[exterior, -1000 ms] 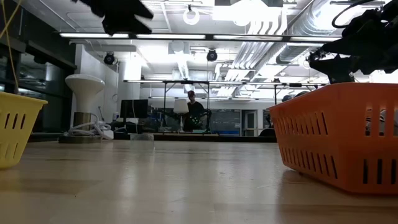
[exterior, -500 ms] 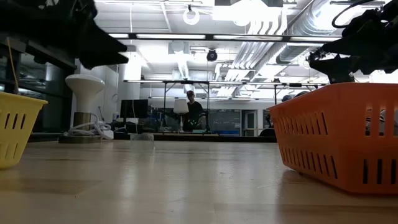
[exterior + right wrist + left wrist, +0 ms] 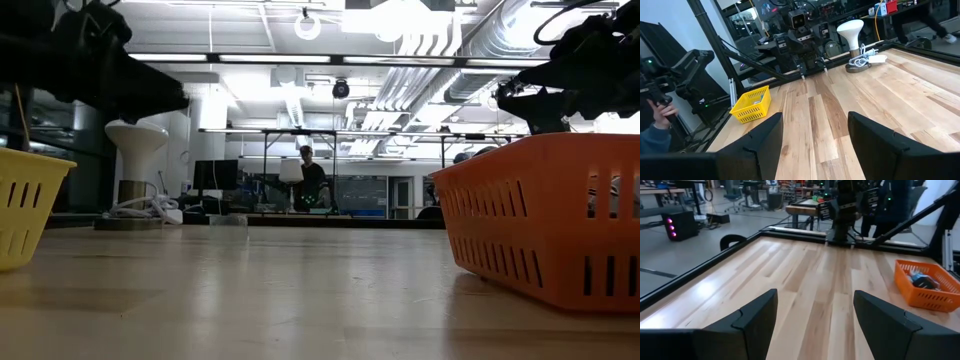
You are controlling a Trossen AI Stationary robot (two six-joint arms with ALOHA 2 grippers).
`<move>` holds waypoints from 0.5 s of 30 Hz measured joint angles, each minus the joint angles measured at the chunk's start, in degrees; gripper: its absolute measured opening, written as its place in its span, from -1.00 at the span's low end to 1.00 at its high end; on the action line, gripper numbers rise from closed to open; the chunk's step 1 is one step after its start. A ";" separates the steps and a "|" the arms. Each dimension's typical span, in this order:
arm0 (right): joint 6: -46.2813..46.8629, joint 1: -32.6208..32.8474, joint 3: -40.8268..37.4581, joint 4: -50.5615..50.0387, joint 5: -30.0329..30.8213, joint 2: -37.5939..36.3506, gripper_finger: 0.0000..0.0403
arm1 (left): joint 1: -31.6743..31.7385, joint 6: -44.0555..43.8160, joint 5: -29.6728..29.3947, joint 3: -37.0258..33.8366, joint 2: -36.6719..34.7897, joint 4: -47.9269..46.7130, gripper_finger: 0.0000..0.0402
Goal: Pick & Place Office items
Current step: Return to Home Position
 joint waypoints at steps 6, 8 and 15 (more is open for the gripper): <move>0.02 0.00 0.00 0.00 0.00 0.00 0.04 | 1.30 0.01 0.84 -3.52 -4.68 0.33 0.26; 0.00 0.00 0.00 -0.02 0.00 0.00 0.04 | 1.67 0.11 1.14 -4.24 -6.06 0.00 0.26; 0.00 0.00 0.00 -0.02 0.00 0.00 0.04 | 1.92 1.03 1.25 -4.99 -8.26 -0.17 0.26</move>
